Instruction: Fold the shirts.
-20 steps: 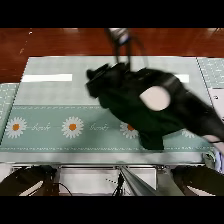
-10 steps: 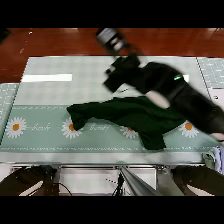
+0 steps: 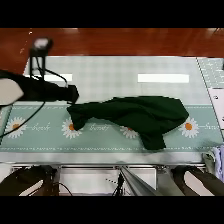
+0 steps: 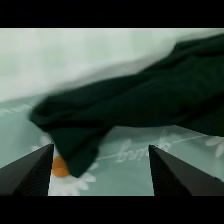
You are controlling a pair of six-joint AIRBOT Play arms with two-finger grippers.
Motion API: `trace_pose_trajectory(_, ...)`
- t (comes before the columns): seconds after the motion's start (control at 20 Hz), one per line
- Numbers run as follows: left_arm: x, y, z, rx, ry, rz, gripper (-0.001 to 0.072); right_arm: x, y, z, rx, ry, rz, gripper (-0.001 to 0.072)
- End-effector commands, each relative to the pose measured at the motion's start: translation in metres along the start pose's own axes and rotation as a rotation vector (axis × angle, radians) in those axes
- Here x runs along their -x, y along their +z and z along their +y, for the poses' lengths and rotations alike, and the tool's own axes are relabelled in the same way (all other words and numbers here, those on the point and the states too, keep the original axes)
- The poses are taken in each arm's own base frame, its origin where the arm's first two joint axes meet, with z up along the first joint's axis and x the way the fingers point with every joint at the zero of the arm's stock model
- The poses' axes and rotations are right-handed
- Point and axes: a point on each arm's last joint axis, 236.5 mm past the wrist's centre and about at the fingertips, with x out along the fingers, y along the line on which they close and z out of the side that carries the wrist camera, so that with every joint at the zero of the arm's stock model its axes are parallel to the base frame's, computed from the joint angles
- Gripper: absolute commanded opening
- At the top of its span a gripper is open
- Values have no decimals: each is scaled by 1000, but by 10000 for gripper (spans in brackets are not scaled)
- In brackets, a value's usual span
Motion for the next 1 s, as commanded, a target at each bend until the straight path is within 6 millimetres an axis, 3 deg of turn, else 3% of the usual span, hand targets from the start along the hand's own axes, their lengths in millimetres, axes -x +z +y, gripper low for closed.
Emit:
trace_pose_trajectory(0.0, -66, -40, -10, 274, -190, 82, 698, -17, -48, -41, -251, 55, 115, 475)
trace_pose_trajectory(0.15, -81, -48, 12, 432, -285, 100, 657, -34, -77, -29, -280, 115, 173, 475)
trace_pose_trajectory(0.3, -79, -64, 52, 426, -239, 151, 658, -50, -111, -8, -265, 167, 246, 475)
trace_pose_trajectory(0.55, -83, -77, 76, 389, -199, 193, 656, -62, -162, 16, -252, 212, 368, 475)
trace_pose_trajectory(0.7, -100, -92, 78, 368, -204, 276, 656, -63, -174, 21, -254, 223, 398, 475)
trace_pose_trajectory(0.95, -133, -105, 78, 386, -234, 358, 655, -63, -174, 24, -264, 234, 399, 475)
